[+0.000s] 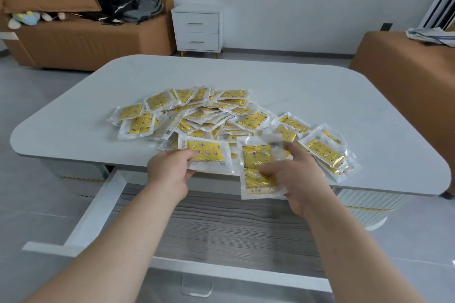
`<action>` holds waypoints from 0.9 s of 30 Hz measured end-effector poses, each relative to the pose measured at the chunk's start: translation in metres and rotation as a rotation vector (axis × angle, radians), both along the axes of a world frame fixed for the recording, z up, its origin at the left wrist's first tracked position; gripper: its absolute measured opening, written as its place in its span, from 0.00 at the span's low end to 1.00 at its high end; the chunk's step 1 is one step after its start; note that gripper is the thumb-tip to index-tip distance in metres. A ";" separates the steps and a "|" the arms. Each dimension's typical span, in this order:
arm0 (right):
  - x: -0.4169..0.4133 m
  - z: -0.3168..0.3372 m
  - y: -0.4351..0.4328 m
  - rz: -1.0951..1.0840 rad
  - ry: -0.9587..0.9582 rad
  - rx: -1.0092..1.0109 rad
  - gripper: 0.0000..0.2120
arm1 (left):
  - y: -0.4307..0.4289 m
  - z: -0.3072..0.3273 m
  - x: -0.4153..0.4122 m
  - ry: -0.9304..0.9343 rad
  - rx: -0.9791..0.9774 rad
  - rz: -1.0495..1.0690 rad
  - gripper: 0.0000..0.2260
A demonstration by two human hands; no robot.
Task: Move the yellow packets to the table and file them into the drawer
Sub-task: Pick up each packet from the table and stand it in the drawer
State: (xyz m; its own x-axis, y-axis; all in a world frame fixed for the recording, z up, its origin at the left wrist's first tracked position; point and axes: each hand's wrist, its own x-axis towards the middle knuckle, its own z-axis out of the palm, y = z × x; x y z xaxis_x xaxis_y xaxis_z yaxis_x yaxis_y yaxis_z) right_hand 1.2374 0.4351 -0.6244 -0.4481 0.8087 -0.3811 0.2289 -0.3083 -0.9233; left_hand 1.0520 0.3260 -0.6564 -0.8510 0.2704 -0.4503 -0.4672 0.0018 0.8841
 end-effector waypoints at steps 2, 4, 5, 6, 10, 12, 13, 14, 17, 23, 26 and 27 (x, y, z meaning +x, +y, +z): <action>0.007 -0.001 0.002 0.097 0.008 -0.048 0.24 | -0.007 0.009 0.005 0.171 -0.095 -0.079 0.16; 0.015 -0.003 0.004 0.212 0.044 -0.138 0.17 | -0.018 0.018 0.017 0.426 -0.240 -0.177 0.18; 0.020 -0.004 0.006 0.273 0.025 -0.150 0.16 | -0.023 0.020 0.023 0.533 -0.301 -0.243 0.18; 0.026 -0.008 0.010 0.327 -0.024 -0.133 0.16 | -0.026 0.021 0.028 0.602 -0.352 -0.324 0.19; 0.044 -0.027 0.025 0.470 -0.269 0.027 0.20 | -0.027 0.008 0.047 0.739 -0.497 -0.705 0.16; 0.049 -0.039 0.030 0.506 -0.410 0.116 0.27 | -0.020 -0.001 0.055 0.755 -0.544 -0.855 0.14; 0.050 -0.045 0.031 0.542 -0.484 0.174 0.30 | -0.014 -0.006 0.059 0.772 -0.582 -0.934 0.14; 0.049 -0.049 0.031 0.587 -0.552 0.235 0.32 | -0.009 -0.011 0.061 0.789 -0.627 -1.008 0.15; 0.048 -0.062 0.029 0.689 -0.672 0.389 0.30 | 0.007 -0.029 0.066 0.827 -0.736 -1.171 0.18; 0.056 -0.104 0.035 0.751 -0.829 0.445 0.18 | 0.020 -0.055 0.070 0.823 -0.814 -1.287 0.19; 0.061 -0.120 0.038 0.812 -0.892 0.476 0.15 | 0.023 -0.062 0.071 0.821 -0.803 -1.310 0.18; 0.063 -0.124 0.039 0.840 -0.919 0.484 0.14 | 0.025 -0.063 0.071 0.821 -0.796 -1.314 0.18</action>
